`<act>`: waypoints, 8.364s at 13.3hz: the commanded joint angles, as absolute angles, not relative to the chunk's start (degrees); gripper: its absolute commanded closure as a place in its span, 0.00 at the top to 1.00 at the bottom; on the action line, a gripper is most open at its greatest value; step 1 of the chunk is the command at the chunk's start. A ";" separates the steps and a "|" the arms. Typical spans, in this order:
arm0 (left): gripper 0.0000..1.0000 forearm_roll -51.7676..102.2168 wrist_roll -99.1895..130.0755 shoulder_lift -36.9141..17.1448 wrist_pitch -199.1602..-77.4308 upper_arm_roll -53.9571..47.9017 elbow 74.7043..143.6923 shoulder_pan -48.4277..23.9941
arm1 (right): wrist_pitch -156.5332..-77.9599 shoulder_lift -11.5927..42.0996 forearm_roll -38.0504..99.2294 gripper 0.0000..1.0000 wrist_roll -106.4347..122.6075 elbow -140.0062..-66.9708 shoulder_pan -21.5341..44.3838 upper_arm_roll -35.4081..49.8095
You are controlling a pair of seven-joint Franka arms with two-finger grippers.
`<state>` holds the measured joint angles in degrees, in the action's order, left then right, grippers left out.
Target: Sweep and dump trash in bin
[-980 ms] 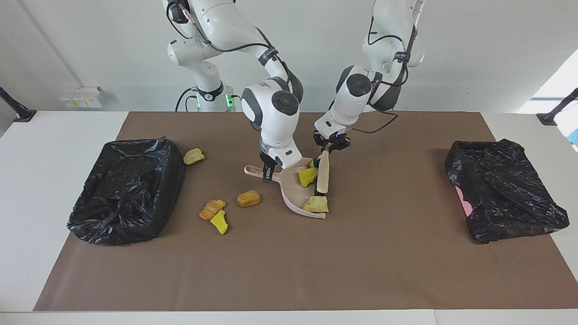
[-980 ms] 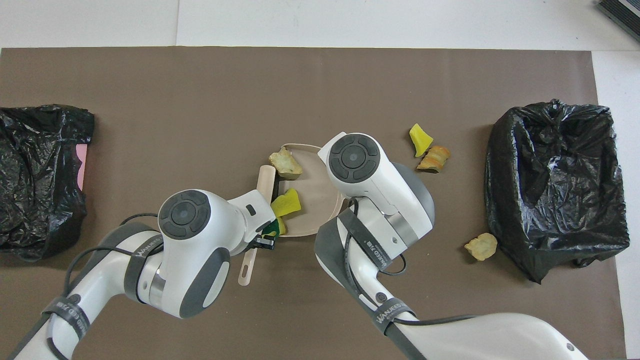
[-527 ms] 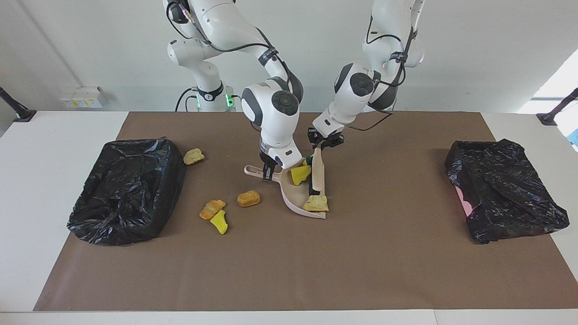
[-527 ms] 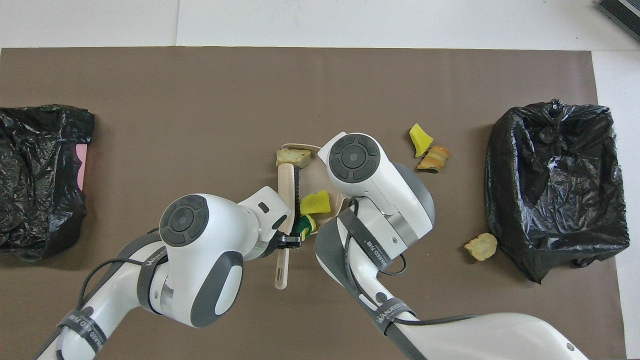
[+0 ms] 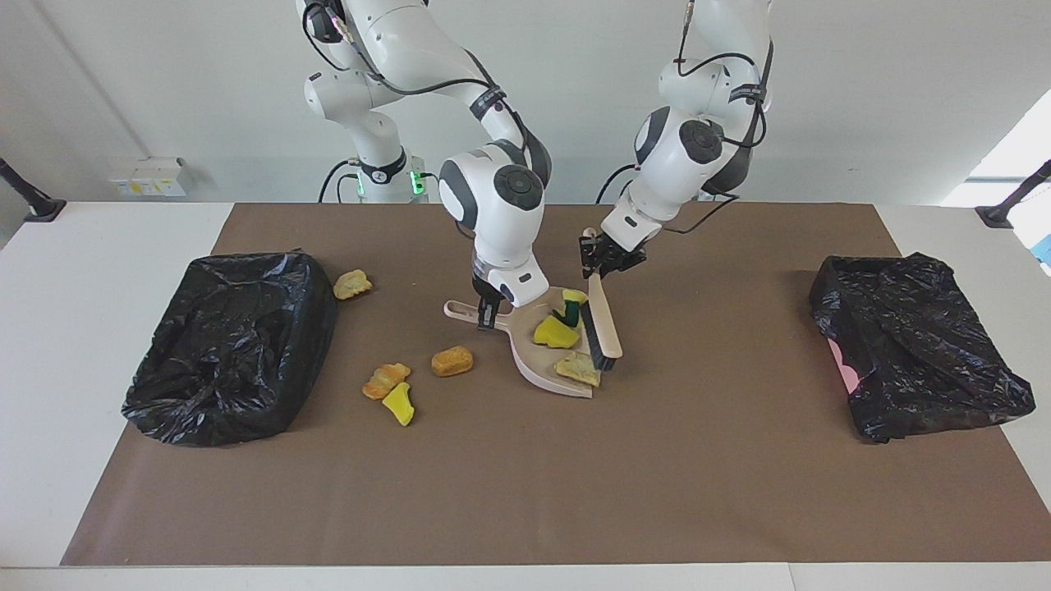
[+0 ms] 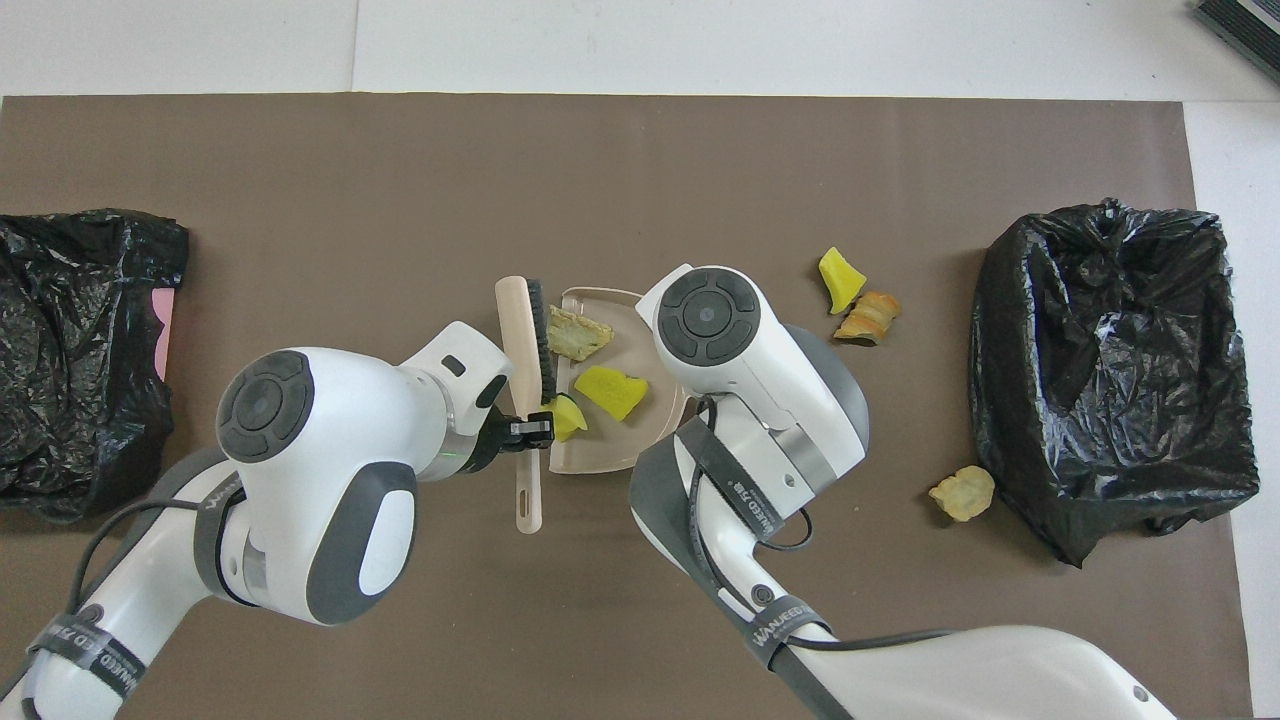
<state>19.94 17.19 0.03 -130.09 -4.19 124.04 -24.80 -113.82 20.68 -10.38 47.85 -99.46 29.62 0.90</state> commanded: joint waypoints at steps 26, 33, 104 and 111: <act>0.00 16.09 23.90 -4.66 -115.77 -4.66 113.04 -29.80 | -116.97 20.65 -6.96 0.00 47.46 -101.42 25.93 1.23; 0.00 14.77 26.19 -2.20 -102.43 -4.57 106.61 -29.71 | -121.38 21.01 -3.96 0.00 47.46 -101.87 25.40 1.23; 1.00 1.50 -1.76 4.31 -92.23 -4.31 99.17 2.46 | -105.03 -7.55 -54.58 0.00 84.01 -109.34 -14.68 0.97; 1.00 0.09 -1.93 5.18 -82.88 -4.66 90.43 2.63 | -104.94 -8.35 -49.25 0.00 85.34 -107.93 -14.59 1.32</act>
<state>1.07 -1.47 5.61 -84.19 -4.25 90.92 2.40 -105.55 -7.25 -52.21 83.82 -107.96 -14.48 0.87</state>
